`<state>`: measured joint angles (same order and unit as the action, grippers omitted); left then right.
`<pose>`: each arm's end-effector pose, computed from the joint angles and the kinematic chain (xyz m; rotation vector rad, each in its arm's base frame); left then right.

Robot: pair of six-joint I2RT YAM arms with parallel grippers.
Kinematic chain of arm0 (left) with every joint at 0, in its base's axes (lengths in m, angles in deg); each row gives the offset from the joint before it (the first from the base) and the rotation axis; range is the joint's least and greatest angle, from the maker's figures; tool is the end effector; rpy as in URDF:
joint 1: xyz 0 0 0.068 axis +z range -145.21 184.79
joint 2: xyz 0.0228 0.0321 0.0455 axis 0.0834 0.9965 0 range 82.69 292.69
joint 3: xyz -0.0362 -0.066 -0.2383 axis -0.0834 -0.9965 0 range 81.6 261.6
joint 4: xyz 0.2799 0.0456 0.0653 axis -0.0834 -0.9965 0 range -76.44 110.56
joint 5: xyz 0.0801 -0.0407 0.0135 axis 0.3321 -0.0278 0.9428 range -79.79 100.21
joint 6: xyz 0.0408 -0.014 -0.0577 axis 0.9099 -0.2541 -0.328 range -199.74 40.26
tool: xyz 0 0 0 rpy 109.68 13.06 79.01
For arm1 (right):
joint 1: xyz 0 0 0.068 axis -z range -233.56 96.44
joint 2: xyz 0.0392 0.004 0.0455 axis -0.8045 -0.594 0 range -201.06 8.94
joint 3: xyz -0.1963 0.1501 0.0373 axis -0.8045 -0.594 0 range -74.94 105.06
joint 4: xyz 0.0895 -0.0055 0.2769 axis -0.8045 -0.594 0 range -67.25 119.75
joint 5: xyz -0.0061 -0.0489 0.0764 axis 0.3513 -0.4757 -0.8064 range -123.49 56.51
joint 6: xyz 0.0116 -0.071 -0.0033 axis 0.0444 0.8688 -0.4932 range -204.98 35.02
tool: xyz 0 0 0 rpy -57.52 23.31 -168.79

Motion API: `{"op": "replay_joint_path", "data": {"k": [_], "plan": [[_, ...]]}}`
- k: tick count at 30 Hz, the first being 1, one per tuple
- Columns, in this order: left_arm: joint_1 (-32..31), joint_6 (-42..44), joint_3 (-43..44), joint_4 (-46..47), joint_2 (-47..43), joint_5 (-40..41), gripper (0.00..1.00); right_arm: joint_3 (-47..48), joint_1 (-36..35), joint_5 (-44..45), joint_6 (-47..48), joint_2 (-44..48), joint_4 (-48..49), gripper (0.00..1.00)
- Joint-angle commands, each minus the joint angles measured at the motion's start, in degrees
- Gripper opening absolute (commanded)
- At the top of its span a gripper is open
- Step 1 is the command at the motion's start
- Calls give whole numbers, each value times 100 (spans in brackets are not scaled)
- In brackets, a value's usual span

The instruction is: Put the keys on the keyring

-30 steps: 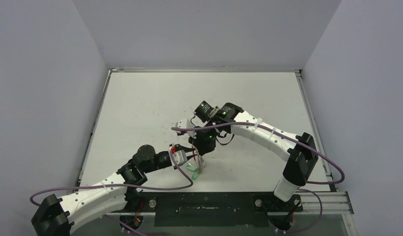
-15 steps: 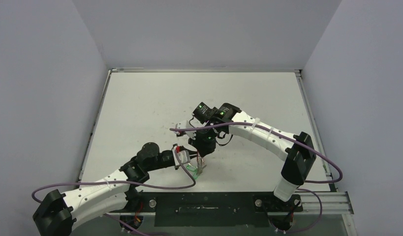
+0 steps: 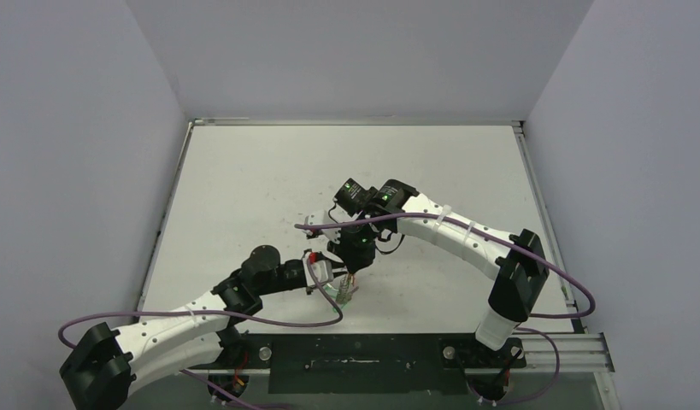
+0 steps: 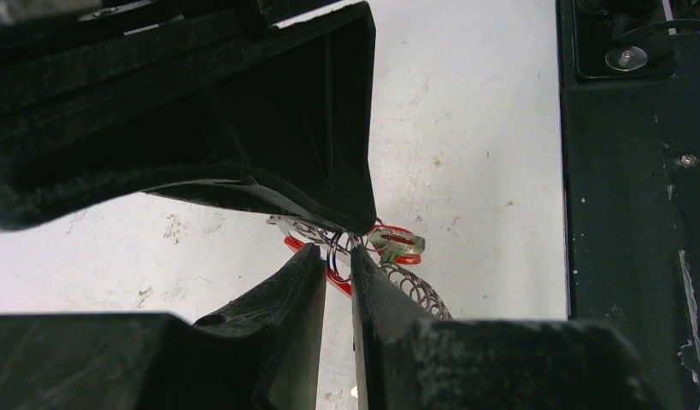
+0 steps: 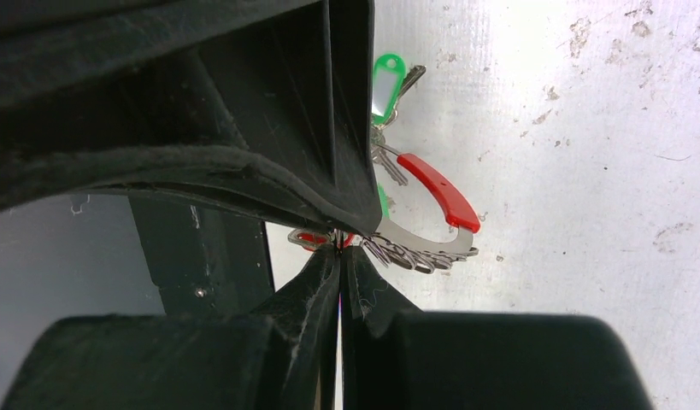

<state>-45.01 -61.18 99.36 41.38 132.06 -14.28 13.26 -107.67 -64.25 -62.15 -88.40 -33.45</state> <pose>0.1466 -0.2117 0.1782 1.2629 1.2911 -0.7676 0.1929 0.3185 0.2479 -1.8771 2.1659 0.8785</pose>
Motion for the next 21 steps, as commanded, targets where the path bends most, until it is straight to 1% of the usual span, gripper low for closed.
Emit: {"op": "replay_joint_path", "data": {"k": [1, 4, 5, 7, 9, 10, 12, 14, 21], "plan": [[-12, -112, 173, 546, -4, -128, 18, 235, -63, -9, -34, 26, 183, 0], [-12, -153, 98, 646, -3, -48, 19, 192, -56, -9, -7, 54, 209, 0], [-14, -152, 78, 682, -5, -52, 18, 167, -58, -9, 1, 61, 228, 0], [-12, -152, 70, 654, 17, -60, 10, 137, -57, 0, 7, 64, 234, 0], [-13, -113, 85, 561, 33, -111, 7, 123, -63, 8, 11, 57, 246, 0], [-12, -96, 87, 526, 49, -130, 8, 119, -59, 7, 11, 51, 247, 0], [-12, -83, 74, 462, 64, -143, 12, 118, -59, 8, 11, 44, 255, 0], [-12, -75, 47, 454, 65, -121, 14, 118, -60, 2, 11, 47, 255, 0], [-12, -13, 34, 433, 148, -120, 15, 110, -56, 17, 20, 71, 264, 0]]}}
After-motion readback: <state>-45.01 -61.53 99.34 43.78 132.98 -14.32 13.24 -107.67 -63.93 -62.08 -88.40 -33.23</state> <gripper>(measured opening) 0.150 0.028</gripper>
